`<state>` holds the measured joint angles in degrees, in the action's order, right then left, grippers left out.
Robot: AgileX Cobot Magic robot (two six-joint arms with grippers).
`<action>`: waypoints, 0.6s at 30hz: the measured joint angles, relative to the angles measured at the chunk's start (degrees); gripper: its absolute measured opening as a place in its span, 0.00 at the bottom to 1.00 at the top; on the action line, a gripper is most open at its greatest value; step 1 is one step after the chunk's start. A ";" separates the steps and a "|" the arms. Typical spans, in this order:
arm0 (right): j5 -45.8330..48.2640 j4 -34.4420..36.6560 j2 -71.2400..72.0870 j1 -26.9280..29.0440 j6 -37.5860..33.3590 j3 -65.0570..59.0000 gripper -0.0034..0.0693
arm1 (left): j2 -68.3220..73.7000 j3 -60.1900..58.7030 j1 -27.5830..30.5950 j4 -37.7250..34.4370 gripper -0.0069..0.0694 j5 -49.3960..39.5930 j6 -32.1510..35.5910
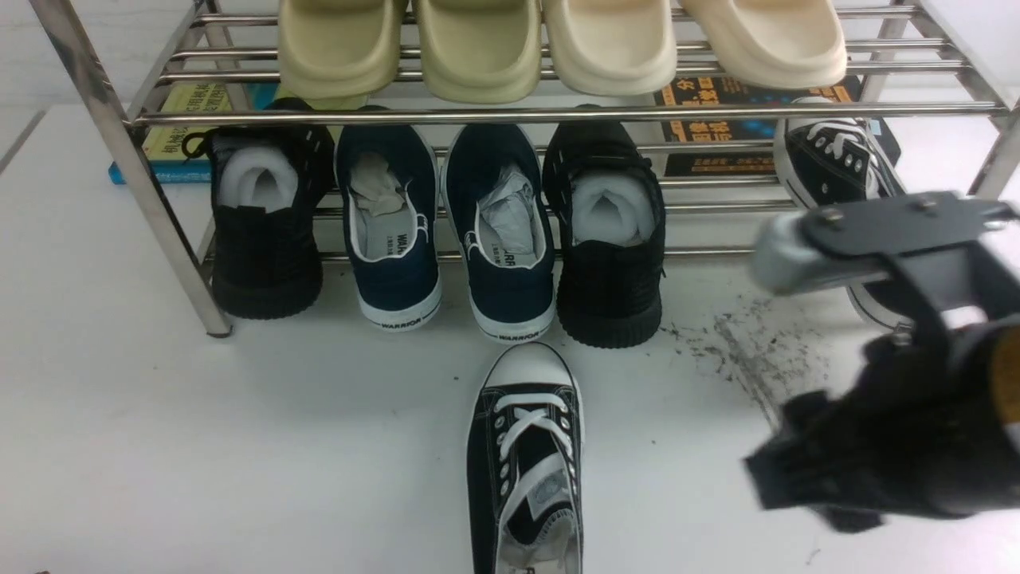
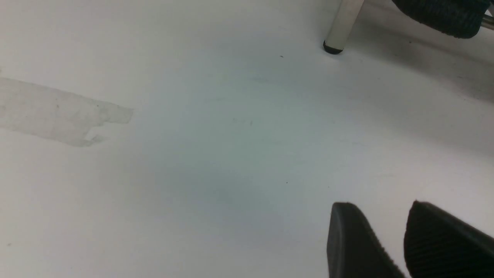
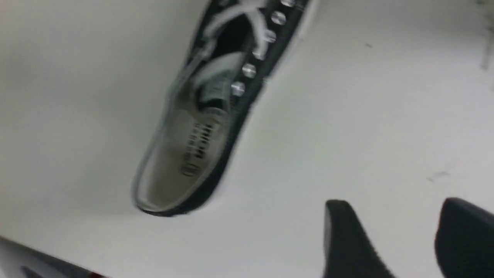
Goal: Take the shoes off the shelf with your hand on the white table.
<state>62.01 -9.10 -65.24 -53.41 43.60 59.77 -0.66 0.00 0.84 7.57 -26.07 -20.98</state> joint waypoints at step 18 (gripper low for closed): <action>0.39 1.41 -11.14 33.06 -23.14 5.22 0.06 | 0.00 0.00 0.00 0.00 0.40 0.00 0.00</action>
<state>62.40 -7.69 -76.38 -20.35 20.47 64.99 -0.66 0.00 0.84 7.57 -26.07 -20.98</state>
